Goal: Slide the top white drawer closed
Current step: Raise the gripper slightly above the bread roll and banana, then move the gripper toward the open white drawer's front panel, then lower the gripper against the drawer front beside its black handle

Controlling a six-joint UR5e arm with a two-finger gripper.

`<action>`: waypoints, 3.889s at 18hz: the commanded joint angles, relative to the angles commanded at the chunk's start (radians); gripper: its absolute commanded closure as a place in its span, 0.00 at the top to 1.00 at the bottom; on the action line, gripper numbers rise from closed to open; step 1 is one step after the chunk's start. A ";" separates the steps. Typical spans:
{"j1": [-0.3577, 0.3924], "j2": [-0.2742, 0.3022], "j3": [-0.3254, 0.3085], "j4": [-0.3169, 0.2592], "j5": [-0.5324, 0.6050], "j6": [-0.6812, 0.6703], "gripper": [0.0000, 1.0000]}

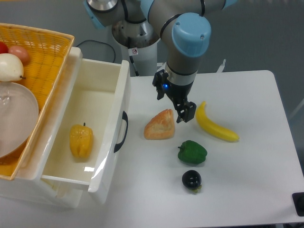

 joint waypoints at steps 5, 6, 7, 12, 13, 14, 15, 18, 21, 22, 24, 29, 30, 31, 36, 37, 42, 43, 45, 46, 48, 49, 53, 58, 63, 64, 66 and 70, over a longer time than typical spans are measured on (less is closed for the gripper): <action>0.002 -0.003 -0.008 0.003 -0.005 -0.009 1.00; 0.003 -0.003 -0.020 0.005 -0.006 -0.009 1.00; 0.006 -0.002 -0.031 0.005 -0.009 -0.009 1.00; 0.014 -0.002 -0.051 0.000 -0.028 -0.037 1.00; 0.015 0.000 -0.055 0.002 -0.028 -0.038 1.00; 0.018 0.001 -0.060 0.000 -0.028 -0.037 1.00; 0.021 0.002 -0.067 0.002 -0.028 -0.038 1.00; 0.026 0.002 -0.077 0.005 -0.028 -0.038 1.00; 0.034 -0.005 -0.075 0.023 -0.025 -0.054 1.00; 0.047 -0.011 -0.075 0.044 -0.023 -0.061 1.00; 0.067 -0.021 -0.075 0.078 -0.023 -0.087 1.00; 0.074 -0.035 -0.051 0.086 -0.021 -0.300 1.00; 0.074 -0.044 -0.041 0.086 -0.021 -0.348 1.00; 0.072 -0.054 -0.029 0.086 -0.023 -0.401 1.00; 0.055 -0.087 -0.012 0.101 -0.026 -0.616 1.00; 0.049 -0.097 -0.006 0.112 -0.026 -0.665 1.00; 0.011 -0.123 -0.017 0.184 -0.025 -0.803 1.00; -0.001 -0.124 -0.017 0.192 -0.025 -0.831 1.00; -0.029 -0.135 -0.017 0.209 -0.025 -0.865 1.00; -0.037 -0.137 -0.015 0.209 -0.025 -0.868 1.00; -0.048 -0.143 -0.015 0.210 -0.021 -0.868 1.00; -0.049 -0.144 -0.015 0.210 -0.023 -0.868 1.00; -0.089 -0.161 -0.014 0.209 -0.023 -0.876 1.00; -0.097 -0.169 -0.014 0.209 -0.023 -0.876 1.00; -0.097 -0.173 -0.015 0.209 -0.023 -0.877 1.00; -0.098 -0.172 -0.015 0.209 -0.025 -0.877 1.00; -0.110 -0.173 -0.017 0.209 -0.025 -0.877 1.00; -0.129 -0.183 -0.015 0.209 -0.023 -0.879 1.00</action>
